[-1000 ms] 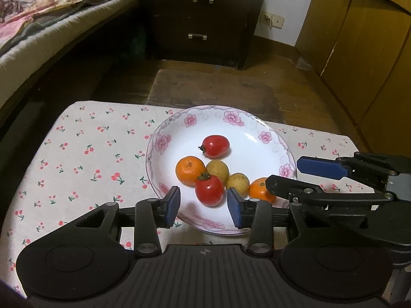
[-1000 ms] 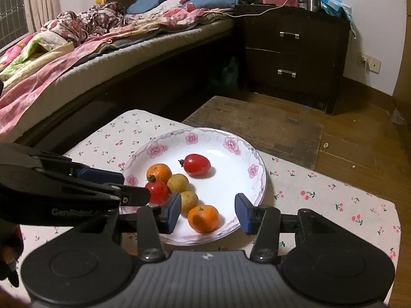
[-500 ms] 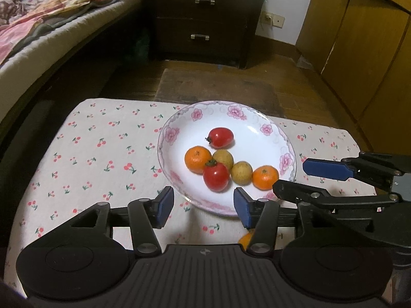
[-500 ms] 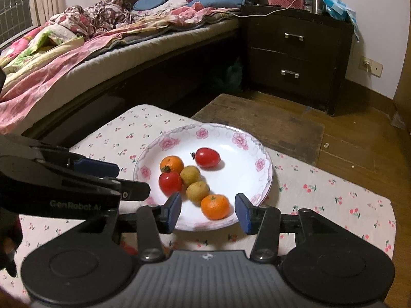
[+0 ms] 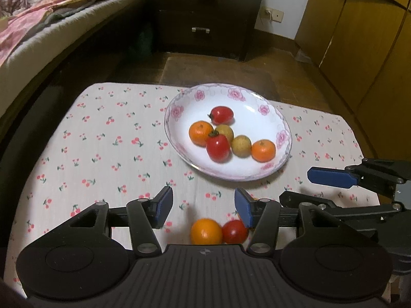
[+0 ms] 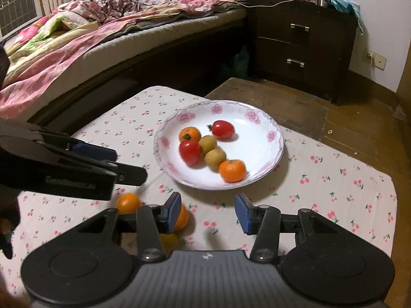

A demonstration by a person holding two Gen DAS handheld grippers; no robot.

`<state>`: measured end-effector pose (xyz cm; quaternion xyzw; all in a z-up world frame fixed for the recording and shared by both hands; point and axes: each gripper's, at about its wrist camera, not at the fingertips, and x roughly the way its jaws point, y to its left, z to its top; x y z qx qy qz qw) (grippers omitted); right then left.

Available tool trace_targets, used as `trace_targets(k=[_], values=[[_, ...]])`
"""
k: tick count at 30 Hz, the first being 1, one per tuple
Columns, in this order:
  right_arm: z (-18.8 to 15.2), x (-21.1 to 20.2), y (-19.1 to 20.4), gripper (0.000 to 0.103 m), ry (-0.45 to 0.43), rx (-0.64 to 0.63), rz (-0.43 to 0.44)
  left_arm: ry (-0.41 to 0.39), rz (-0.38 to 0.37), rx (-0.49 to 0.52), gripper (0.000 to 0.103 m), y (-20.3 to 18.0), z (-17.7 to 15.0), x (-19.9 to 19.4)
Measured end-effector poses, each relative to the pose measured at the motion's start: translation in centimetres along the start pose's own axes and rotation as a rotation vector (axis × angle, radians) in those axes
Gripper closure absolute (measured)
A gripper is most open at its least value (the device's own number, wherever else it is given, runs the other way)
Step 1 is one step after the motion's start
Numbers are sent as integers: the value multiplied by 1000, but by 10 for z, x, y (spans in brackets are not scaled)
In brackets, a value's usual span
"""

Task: Organize fruits
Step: 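Move both open tools back to the remaining fruit, then grasp a mandarin with the left tool while the right tool grasps a small brown pear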

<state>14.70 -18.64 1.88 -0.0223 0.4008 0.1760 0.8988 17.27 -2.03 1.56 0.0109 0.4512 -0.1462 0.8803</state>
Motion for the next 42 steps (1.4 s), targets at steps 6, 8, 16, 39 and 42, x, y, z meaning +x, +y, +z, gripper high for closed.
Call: trace_targets(k=[6, 8, 16, 39, 42], values=[[-10, -2, 7, 51, 22, -4, 19, 13, -14, -35, 42, 6, -7, -4], [-13, -2, 11, 51, 28, -10, 26, 18, -14, -37, 42, 7, -9, -5], [-22, 6, 27, 51, 63, -47, 59, 26, -22, -44, 42, 9, -11, -4], [-28, 26, 33, 70, 97, -98, 64, 92, -20, -81, 40, 11, -17, 13], [-28, 26, 31, 71, 99, -94, 66, 91, -16, -87, 40, 12, -17, 12]])
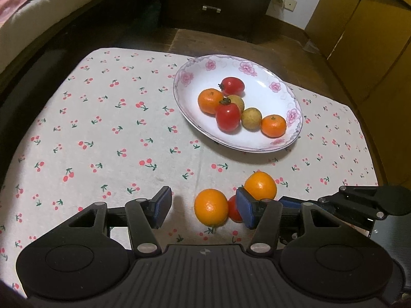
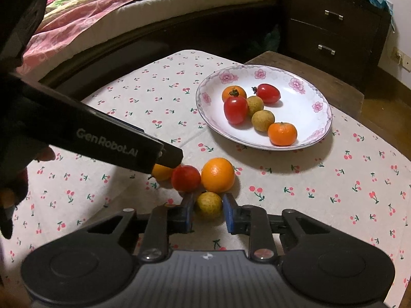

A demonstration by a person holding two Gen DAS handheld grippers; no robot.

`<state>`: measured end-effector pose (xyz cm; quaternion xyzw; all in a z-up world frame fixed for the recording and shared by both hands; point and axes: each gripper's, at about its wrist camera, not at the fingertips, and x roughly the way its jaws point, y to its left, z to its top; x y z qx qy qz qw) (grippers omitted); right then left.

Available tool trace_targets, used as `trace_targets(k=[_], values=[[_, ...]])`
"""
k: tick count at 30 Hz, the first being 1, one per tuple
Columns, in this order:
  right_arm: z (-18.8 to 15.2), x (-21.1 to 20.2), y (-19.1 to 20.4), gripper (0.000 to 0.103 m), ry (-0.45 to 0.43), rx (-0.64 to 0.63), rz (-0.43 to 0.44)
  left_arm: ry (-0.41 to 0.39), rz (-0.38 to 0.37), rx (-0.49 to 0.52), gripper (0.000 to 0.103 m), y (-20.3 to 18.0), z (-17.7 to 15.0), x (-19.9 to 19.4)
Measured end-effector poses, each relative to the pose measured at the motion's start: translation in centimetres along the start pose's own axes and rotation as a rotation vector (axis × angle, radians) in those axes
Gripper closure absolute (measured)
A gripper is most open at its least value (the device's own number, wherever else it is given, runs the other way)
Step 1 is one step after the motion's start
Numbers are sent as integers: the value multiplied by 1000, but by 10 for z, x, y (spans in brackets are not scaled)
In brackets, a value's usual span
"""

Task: Organize fruits
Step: 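Grasp a mandarin with the left tool while the right tool grasps a small brown pear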

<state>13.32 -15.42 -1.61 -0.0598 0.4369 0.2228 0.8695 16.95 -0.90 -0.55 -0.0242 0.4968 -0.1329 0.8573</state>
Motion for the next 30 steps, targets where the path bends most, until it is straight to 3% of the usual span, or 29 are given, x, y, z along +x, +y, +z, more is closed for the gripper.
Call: trace_targets(k=[7, 19, 25, 30], values=[[0, -1, -1, 71, -1, 4, 3, 15, 0, -25, 47, 2, 1, 5], [-1, -1, -4, 71, 6, 20, 12, 48, 10, -45, 48, 2, 2, 23], [-2, -2, -5, 71, 10, 12, 11, 45, 23, -37, 63, 4, 0, 20], [-6, -5, -2, 71, 10, -9, 5, 45, 25, -5, 63, -1, -4, 16]])
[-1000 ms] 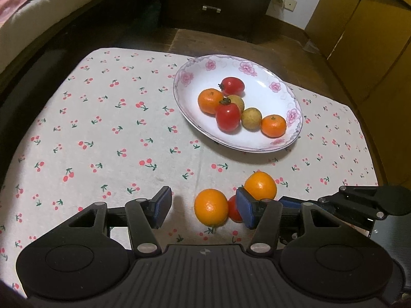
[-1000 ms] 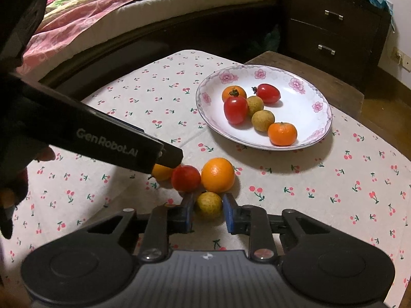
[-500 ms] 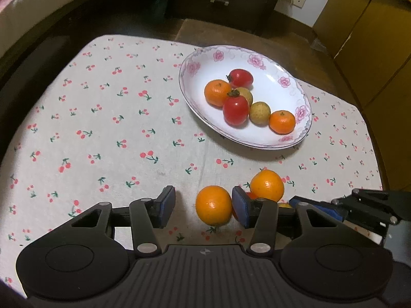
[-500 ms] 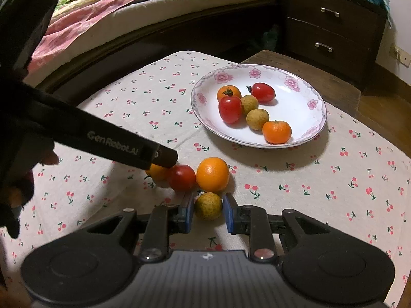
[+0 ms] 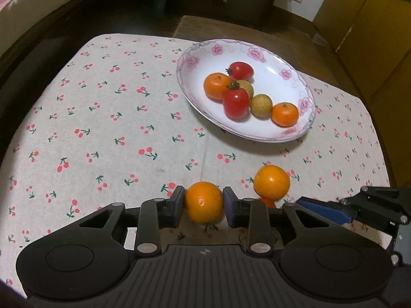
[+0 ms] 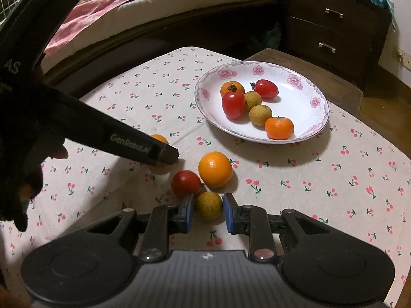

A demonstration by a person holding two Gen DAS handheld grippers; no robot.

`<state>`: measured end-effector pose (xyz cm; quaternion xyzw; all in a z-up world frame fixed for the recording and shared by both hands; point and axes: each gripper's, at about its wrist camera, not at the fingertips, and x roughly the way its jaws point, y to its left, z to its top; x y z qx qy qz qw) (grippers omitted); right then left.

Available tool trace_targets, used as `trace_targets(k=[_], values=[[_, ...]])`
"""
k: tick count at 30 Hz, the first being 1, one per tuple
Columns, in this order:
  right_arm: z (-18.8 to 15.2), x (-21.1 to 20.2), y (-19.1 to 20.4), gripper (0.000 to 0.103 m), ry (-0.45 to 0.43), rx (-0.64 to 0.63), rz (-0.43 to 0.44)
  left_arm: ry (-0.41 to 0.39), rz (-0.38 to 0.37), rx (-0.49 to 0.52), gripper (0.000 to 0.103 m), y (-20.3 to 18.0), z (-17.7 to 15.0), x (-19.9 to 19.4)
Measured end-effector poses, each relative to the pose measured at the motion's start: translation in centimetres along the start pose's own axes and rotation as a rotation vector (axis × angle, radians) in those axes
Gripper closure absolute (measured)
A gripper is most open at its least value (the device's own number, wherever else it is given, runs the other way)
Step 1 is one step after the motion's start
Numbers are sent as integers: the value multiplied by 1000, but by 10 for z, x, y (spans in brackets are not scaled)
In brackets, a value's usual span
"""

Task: Organize fruits
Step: 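Grasp a mandarin with the left tool while the right tool grasps a small brown pear, then carry the held mandarin and pear over the white bowl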

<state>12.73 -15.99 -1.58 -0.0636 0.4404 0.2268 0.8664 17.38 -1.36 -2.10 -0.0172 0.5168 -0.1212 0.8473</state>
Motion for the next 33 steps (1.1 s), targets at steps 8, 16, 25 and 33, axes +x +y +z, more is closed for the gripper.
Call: trace_targets(k=[8, 16, 25, 33], values=[[-1, 1, 0, 70, 25, -6, 22, -12, -11, 13, 63, -3, 0, -5], [-1, 5, 2, 70, 27, -18, 7, 3, -23, 21, 63, -4, -1, -4], [2, -3, -2, 70, 19, 3, 1, -6, -16, 34, 63, -5, -1, -10], [13, -17, -13, 70, -39, 33, -14, -35, -31, 35, 63, -11, 5, -20]])
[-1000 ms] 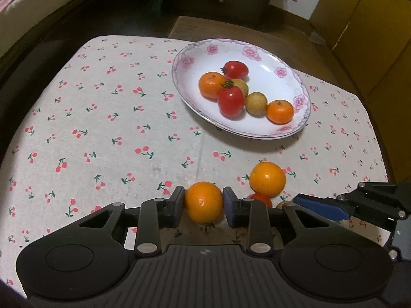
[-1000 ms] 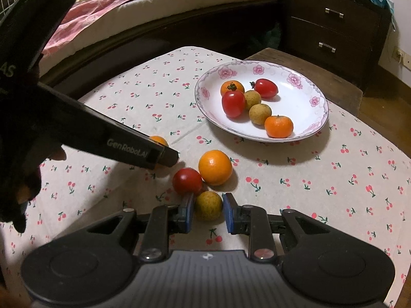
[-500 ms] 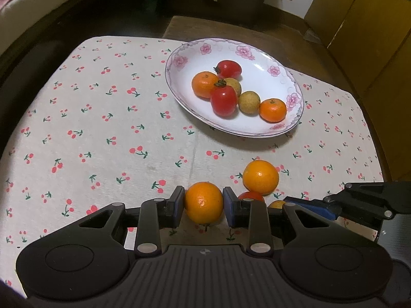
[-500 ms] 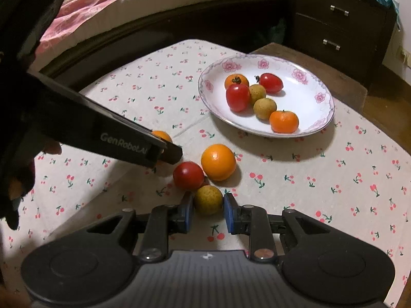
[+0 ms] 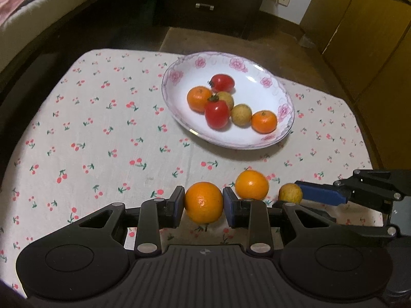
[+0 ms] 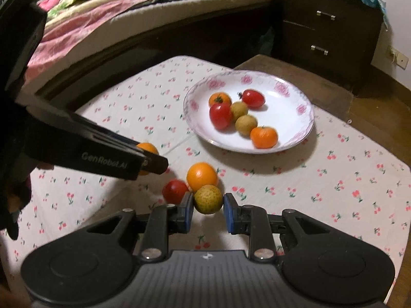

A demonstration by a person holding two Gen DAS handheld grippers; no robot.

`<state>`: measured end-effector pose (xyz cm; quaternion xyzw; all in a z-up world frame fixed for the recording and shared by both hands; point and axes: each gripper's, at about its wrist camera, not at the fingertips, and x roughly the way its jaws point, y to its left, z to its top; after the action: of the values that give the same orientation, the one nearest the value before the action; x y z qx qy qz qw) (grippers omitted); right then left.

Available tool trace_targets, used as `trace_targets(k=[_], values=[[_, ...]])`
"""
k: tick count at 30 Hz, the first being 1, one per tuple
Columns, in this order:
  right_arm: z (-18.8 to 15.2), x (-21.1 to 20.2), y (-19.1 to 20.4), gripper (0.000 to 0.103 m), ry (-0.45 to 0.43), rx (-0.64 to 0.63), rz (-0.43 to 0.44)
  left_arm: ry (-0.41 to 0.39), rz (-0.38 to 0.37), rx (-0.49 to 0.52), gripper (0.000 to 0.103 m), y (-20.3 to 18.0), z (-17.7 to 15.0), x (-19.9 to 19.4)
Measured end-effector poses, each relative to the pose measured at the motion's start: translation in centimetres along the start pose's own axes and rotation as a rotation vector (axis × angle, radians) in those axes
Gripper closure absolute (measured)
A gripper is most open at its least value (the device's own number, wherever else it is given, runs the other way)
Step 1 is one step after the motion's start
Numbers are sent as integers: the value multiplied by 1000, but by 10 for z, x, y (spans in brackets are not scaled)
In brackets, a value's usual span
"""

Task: Organize fruits
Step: 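Carry the held mandarin and pear over the white bowl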

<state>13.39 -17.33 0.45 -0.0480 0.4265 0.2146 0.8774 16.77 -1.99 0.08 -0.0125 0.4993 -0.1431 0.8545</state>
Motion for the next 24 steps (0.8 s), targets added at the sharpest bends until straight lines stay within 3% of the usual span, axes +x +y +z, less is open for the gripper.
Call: trace_targets(k=[24], values=[[41, 2, -34, 70, -109, 61, -79, -81, 14, 47, 63, -22, 51, 6]])
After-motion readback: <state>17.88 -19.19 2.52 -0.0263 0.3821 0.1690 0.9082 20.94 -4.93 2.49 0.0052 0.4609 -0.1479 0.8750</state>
